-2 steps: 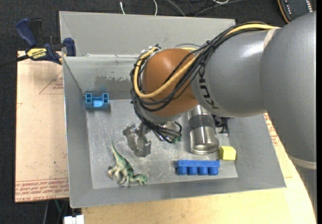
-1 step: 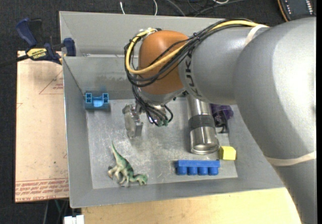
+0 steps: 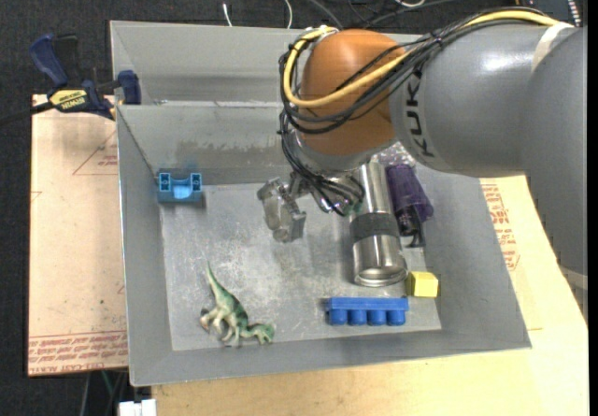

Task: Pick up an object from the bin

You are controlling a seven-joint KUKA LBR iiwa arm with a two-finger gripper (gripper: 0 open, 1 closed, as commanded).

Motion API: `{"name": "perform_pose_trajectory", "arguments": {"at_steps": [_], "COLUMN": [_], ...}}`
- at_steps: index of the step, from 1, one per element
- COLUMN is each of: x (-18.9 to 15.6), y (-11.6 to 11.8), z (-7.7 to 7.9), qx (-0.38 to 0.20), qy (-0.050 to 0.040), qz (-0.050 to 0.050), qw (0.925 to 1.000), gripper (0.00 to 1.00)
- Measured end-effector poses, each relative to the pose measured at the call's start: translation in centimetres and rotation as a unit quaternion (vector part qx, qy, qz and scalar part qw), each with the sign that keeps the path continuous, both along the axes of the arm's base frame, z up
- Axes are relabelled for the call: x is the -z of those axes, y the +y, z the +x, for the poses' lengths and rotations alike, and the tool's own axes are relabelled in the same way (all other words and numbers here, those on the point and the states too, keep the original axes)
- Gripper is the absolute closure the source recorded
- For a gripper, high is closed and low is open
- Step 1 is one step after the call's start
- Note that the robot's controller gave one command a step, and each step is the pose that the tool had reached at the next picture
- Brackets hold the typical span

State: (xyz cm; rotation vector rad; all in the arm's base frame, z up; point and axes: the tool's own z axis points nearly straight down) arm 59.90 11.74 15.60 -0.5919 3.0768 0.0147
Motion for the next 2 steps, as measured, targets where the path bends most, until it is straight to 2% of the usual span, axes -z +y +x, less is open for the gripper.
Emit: {"name": "perform_pose_trajectory", "arguments": {"at_steps": [1,2], "x": [7.8,2.4], "y": [-3.8,-10.4], "z": [2.3,0.9], "qx": [0.071,-0.008], "qy": [0.0069,-0.0081], "qz": [-0.001,0.001], "qw": [0.9975,0.9999], "gripper": [1.00,1.00]}}
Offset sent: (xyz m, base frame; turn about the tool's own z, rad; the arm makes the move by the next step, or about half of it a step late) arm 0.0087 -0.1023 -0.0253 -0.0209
